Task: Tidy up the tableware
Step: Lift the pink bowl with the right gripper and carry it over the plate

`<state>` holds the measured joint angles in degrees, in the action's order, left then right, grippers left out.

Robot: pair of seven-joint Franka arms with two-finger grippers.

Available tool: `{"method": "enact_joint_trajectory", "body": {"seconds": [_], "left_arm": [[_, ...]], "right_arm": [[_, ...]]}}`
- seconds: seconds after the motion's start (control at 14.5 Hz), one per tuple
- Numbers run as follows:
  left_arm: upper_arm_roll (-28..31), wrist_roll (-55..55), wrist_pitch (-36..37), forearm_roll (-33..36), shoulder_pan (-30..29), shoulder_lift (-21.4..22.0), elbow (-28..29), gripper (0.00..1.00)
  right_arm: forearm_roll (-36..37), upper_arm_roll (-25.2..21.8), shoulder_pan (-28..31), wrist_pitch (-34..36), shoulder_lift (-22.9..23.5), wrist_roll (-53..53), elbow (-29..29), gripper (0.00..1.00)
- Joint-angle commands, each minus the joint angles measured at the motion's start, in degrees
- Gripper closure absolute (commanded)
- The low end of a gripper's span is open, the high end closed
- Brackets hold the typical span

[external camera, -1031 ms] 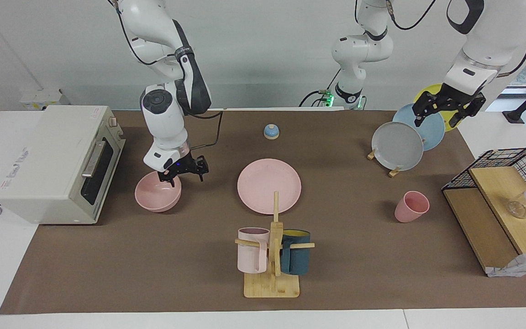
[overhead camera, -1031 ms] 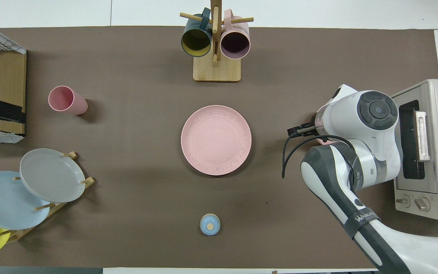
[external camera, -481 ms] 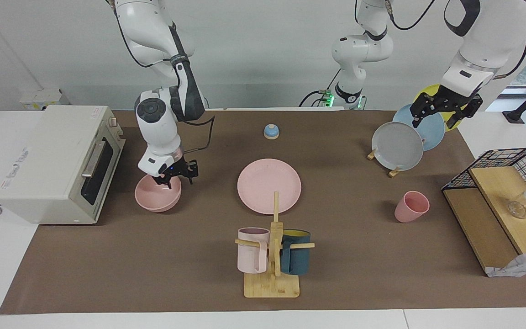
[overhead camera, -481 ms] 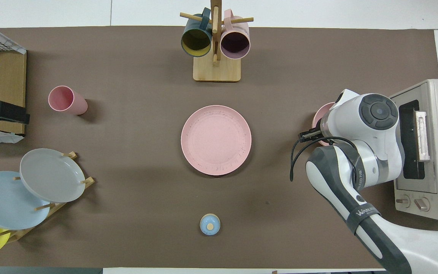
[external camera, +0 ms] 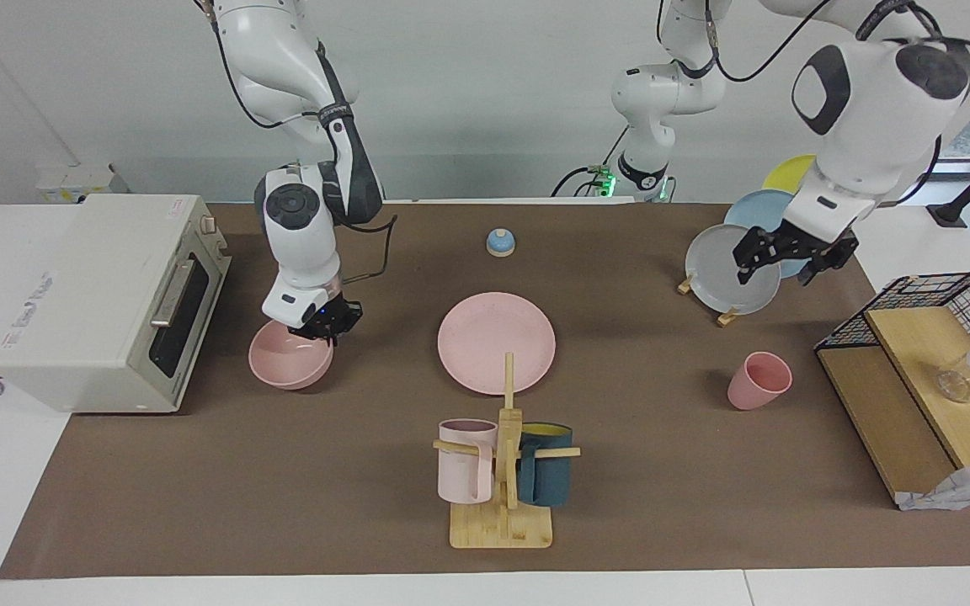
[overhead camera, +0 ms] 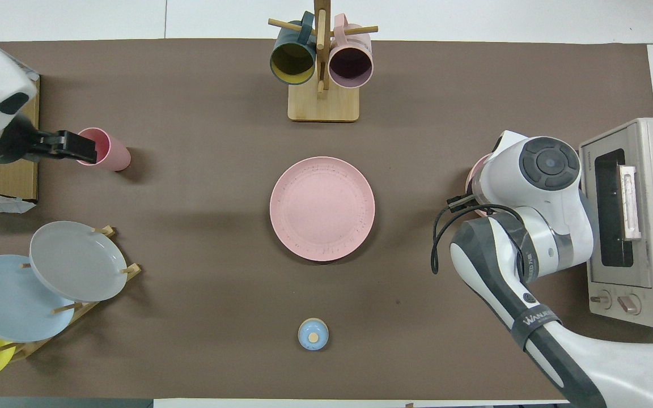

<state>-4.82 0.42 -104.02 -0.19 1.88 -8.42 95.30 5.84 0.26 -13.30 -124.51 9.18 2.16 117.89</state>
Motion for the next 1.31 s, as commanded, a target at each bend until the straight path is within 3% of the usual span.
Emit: {"method": "enact_joint_trajectory", "body": {"seconds": [0.0, 0.14, 0.28, 0.41, 0.55, 0.83, 1.17, 1.24], "left_arm": [[0.51, -1.29, -3.63, -0.60, 1.19, -8.00, -3.81, 0.00], [0.51, -1.29, -5.75, -0.16, 0.93, -9.84, -3.81, 0.00], [0.51, -1.47, -8.73, 0.10, 1.10, -11.78, -3.20, 0.00], [0.60, -2.08, -10.15, 0.80, 1.10, -13.37, -2.84, 0.00], [0.77, -3.04, -10.15, 1.16, 1.02, -13.38, -1.62, 0.00], [0.86, -6.56, -11.37, 1.25, 0.58, -13.37, -1.18, 0.00], [0.95, -9.55, -17.53, 2.65, 0.49, -12.49, 4.98, 0.00], [0.95, -9.47, -17.54, 2.83, 0.31, -12.58, 4.98, 0.18]], "right_arm": [[-0.12, 0.36, -7.67, 13.20, 4.43, -8.44, -15.80, 1.00], [-1.26, 0.36, -13.39, 20.06, 9.78, -17.14, -27.48, 1.00], [-3.20, 0.36, -21.45, 25.17, 18.90, -28.56, -41.35, 1.00], [-2.85, 0.36, -27.11, 23.88, 25.78, -35.96, -49.05, 1.00], [-2.94, 0.36, -28.54, 18.27, 26.51, -38.02, -48.64, 1.00], [-2.94, 0.36, -29.15, 13.42, 26.68, -38.28, -44.08, 1.00], [0.32, 0.36, -28.98, 13.58, 26.60, -38.28, -41.78, 1.00], [0.40, 0.36, -28.98, 13.41, 26.60, -38.28, -41.08, 1.00]]}}
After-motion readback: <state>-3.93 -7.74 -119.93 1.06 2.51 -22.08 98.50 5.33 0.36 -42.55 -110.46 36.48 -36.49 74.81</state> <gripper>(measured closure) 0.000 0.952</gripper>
